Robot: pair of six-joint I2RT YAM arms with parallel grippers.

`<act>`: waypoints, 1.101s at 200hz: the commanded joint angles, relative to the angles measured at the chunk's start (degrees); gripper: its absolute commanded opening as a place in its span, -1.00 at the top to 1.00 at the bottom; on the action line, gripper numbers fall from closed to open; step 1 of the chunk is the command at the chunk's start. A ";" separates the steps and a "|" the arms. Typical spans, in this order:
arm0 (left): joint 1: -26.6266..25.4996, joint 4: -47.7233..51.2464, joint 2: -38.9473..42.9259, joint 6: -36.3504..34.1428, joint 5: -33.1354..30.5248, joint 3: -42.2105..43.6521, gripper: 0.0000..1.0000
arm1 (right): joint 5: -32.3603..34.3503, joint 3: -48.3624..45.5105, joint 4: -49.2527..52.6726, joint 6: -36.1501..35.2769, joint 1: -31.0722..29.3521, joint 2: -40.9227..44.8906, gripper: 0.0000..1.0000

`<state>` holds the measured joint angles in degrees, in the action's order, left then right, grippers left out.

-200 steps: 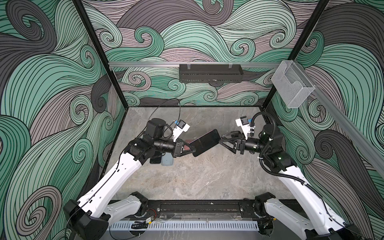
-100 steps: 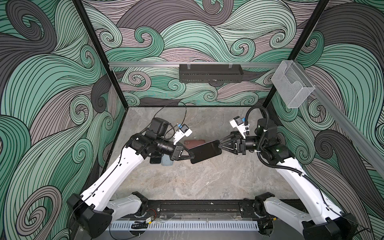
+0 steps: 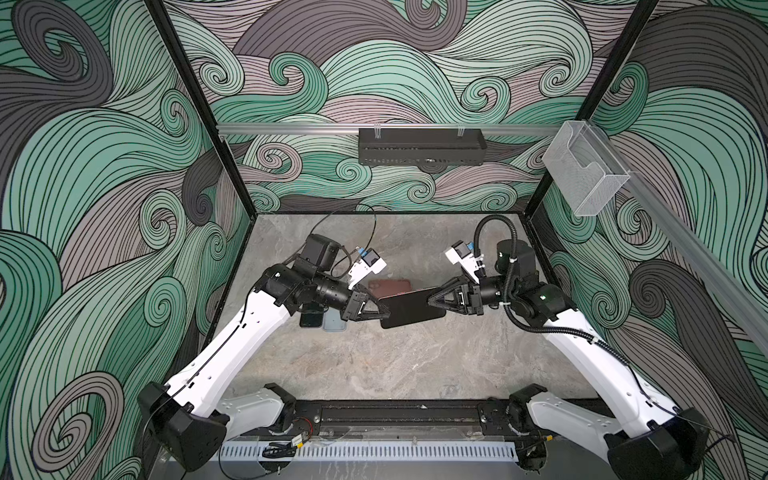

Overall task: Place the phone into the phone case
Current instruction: 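Tilt the held phone flat, screen up, with both grippers above the table, then lower the phone with both grippers onto the pink case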

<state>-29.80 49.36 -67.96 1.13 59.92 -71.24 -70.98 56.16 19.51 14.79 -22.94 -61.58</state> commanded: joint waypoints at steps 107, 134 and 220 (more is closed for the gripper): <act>8.42 -14.47 3.90 9.88 -12.47 7.35 -0.12 | 8.34 0.01 0.70 -0.75 0.78 0.33 1.00; 9.48 -19.05 4.27 16.23 -24.16 12.03 -0.07 | 13.19 0.14 0.70 -0.20 1.49 -0.84 1.00; 9.47 -26.39 -11.66 27.03 -40.20 14.05 0.11 | 28.84 5.64 8.86 -0.02 3.86 -16.12 1.00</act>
<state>-20.60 23.05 -73.21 26.37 23.31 -53.25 -45.69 58.89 27.07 15.07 -19.57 -75.24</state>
